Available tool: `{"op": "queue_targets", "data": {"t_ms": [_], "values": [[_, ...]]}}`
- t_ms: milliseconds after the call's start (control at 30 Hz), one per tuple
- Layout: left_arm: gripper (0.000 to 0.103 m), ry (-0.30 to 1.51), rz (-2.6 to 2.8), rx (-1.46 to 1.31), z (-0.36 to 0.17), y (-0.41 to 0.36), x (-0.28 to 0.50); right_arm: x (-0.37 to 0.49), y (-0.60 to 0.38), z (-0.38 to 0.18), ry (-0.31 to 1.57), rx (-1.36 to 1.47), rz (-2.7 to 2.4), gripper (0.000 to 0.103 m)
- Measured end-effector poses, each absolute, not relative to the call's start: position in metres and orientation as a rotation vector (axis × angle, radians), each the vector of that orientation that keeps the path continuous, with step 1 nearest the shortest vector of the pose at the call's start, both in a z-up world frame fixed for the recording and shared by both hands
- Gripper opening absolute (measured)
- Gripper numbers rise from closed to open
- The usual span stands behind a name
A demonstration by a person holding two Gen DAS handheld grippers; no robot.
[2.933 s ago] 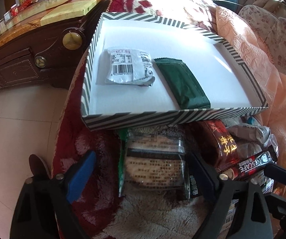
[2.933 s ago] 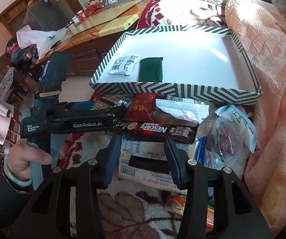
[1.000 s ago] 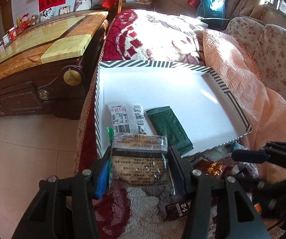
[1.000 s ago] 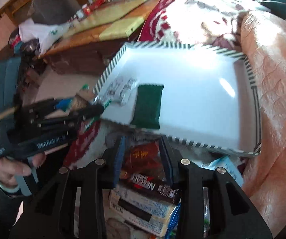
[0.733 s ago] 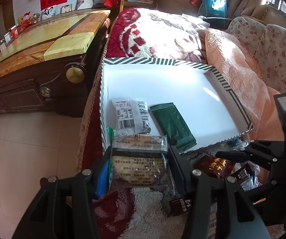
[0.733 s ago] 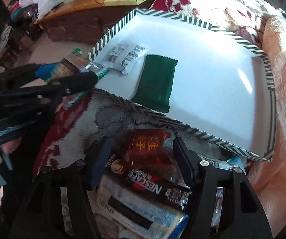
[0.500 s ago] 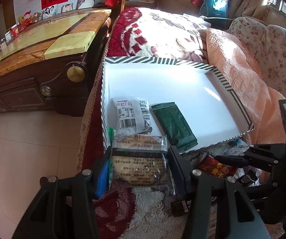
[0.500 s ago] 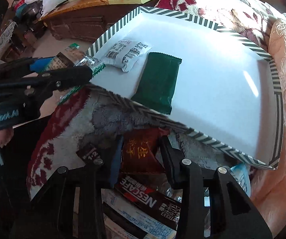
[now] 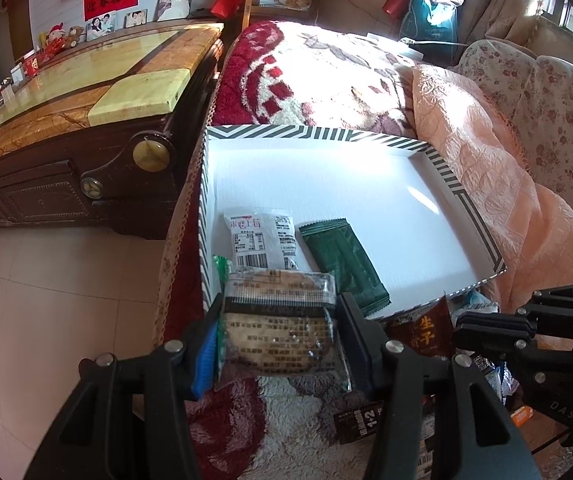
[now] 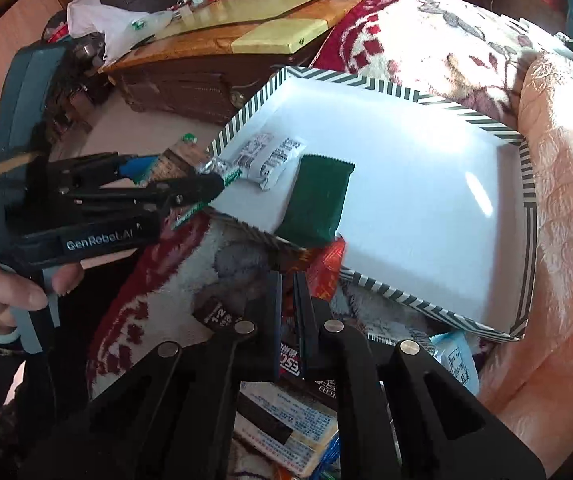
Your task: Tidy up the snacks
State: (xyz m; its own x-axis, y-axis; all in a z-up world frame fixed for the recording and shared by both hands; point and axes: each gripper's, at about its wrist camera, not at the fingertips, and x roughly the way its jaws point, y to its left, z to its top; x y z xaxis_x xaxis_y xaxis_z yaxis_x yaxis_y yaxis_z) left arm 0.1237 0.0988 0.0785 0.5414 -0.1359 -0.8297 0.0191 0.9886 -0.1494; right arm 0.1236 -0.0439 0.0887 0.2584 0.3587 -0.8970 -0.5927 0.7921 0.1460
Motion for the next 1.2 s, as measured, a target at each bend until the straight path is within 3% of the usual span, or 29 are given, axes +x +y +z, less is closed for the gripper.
{"op": "queue_targets", "data": {"t_ms": [33,67,133,167,200,467,733,800,900,1200], "values": [[0.056,0.996,-0.092,-0.129,0.078,0.099,0.123,0.123,-0.044,0.089,1.130,-0.242,0.643,0.006],[0.056,0.997,-0.092,-0.131,0.077,0.099,0.123,0.124,-0.045,0.087,1.139,-0.244,0.627,0.012],[0.056,1.001,-0.093,-0.135,0.076,0.100,0.122,0.128,-0.048,0.079,1.185,-0.201,0.608,0.036],[0.056,1.001,-0.095,-0.135,0.076,0.100,0.122,0.128,-0.050,0.074,1.213,-0.173,0.598,0.054],[0.056,1.000,-0.096,-0.134,0.076,0.100,0.121,0.125,-0.051,0.070,1.238,-0.154,0.585,0.056],[0.056,1.005,-0.089,-0.147,0.071,0.103,0.122,0.117,-0.038,0.051,1.184,-0.188,0.563,0.056],[0.056,1.014,-0.075,-0.157,0.066,0.111,0.125,0.116,0.007,0.026,1.096,-0.441,0.608,0.056],[0.056,1.014,-0.072,-0.159,0.065,0.111,0.125,0.119,0.010,0.024,1.088,-0.422,0.647,0.039],[0.056,1.011,-0.072,-0.166,0.066,0.112,0.124,0.119,0.013,0.024,1.086,-0.427,0.664,0.032],[0.056,0.999,-0.073,-0.175,0.072,0.109,0.131,0.112,-0.025,0.070,1.024,-0.240,0.696,0.028]]}}
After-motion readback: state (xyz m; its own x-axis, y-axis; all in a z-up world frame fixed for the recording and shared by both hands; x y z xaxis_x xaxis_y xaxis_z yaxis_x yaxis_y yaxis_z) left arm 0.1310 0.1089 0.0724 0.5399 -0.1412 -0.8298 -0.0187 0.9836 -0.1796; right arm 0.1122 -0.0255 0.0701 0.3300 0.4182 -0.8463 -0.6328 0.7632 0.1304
